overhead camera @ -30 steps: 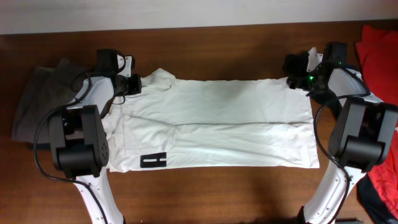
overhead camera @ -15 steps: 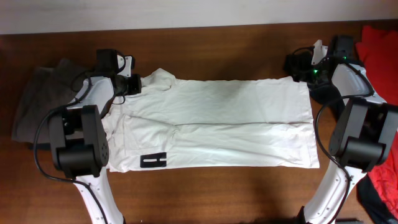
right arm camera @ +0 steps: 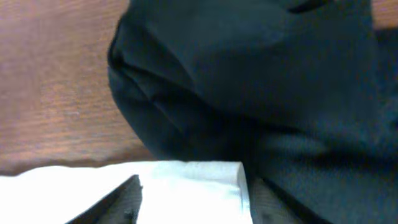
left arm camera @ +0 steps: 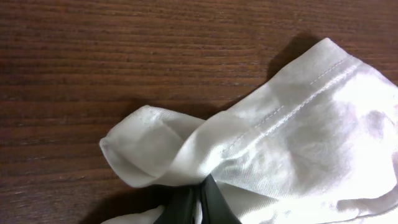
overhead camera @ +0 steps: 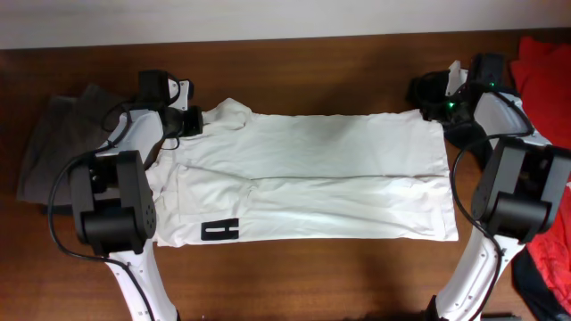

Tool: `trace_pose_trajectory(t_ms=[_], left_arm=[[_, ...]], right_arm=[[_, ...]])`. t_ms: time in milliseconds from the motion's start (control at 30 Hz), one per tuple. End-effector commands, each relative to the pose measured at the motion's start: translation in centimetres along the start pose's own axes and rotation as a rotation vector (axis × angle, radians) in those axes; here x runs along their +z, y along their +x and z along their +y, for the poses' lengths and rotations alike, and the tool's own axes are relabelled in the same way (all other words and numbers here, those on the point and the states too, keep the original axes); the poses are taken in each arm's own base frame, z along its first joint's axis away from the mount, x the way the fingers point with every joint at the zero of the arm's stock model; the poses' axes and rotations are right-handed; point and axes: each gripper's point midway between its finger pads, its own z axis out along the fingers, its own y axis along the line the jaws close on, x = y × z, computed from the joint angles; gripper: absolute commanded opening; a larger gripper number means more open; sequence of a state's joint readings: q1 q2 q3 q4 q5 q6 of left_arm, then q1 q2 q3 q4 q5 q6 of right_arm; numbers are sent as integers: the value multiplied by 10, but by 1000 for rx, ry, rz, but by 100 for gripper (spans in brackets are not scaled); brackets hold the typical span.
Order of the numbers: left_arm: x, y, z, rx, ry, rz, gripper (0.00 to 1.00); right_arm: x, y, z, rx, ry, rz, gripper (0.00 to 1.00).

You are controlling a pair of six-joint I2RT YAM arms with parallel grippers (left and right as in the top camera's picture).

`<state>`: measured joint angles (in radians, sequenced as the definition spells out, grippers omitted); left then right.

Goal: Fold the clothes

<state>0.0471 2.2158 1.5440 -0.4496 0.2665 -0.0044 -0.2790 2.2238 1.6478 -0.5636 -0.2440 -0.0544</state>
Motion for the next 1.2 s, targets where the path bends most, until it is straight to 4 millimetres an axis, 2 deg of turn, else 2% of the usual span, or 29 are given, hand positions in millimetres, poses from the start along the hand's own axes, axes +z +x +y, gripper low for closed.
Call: trace_pose_trajectory(t_ms=[0,100,233,267,333,500,667,900,1000,1167], left_arm=[[1,10,1,-20,-1,31,5],[1,10,1,-20,-1,31,5],[1,10,1,-20,-1,31,5],[1,10,1,-20,-1,31,4],[0,9,1,-20,-1,30,1],[-10,1,-2,-13,-1,3,1],[-29,-12,-2,-10,-5,-39,1],[-43,-9,7,-38,-16,-23,1],[-50,-10,9,-45,-19,-26,0],[-69,-17,3,-37,-18,-52,1]], right_arm=[[5,-3,-5,10,13,-10,49],[4,-7,-5,7,14,-23,39],[4,-6,-5,8,15,-21,7],[3,-6,-5,9,15,-18,4],[2,-5,-6,28,20,-10,4],[-8,-2,-15,79,83,5,4],[-31,-4,-28,101,193,-1,4],[-67,-14,-35,120,274,-42,4],[-78,-16,-31,121,273,-50,4],[-90,-7,-28,124,273,-18,4]])
